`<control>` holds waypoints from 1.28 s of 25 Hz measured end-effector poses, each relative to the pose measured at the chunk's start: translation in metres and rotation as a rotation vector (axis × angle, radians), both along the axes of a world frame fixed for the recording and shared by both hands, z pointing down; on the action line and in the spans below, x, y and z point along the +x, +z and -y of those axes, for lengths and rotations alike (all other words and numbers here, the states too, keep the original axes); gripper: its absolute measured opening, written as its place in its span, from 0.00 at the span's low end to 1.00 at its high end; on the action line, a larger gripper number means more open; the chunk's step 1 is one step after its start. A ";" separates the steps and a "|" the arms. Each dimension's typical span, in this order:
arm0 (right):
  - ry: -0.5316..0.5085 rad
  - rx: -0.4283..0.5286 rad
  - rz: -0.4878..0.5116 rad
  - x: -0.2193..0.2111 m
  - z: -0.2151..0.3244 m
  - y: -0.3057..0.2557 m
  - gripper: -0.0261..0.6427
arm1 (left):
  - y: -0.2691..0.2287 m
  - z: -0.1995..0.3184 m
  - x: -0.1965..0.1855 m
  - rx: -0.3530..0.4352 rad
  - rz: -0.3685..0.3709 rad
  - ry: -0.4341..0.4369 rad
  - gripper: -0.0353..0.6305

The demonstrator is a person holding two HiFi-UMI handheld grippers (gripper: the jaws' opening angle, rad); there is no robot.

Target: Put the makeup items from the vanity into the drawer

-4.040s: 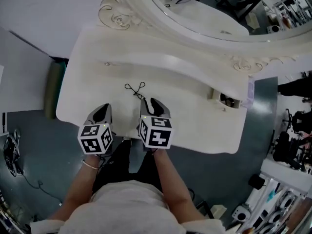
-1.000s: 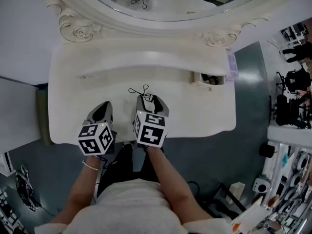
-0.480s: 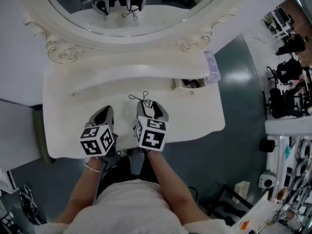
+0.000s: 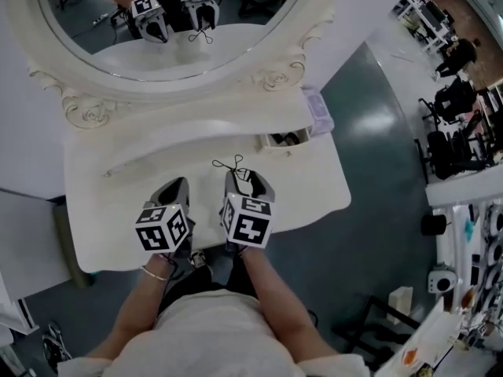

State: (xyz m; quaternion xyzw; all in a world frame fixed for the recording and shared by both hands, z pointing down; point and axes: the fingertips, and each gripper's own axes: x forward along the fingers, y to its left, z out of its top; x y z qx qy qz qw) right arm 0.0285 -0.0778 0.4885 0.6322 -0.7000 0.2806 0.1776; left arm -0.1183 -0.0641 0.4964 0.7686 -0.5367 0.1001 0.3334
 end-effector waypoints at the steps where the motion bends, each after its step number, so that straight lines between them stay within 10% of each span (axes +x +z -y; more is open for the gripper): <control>1: 0.009 0.001 0.003 0.005 0.000 -0.001 0.37 | -0.001 0.001 0.005 0.002 0.000 0.007 0.06; 32: 0.105 -0.008 0.054 0.134 0.036 0.000 0.37 | -0.010 0.044 0.124 0.009 0.075 0.119 0.06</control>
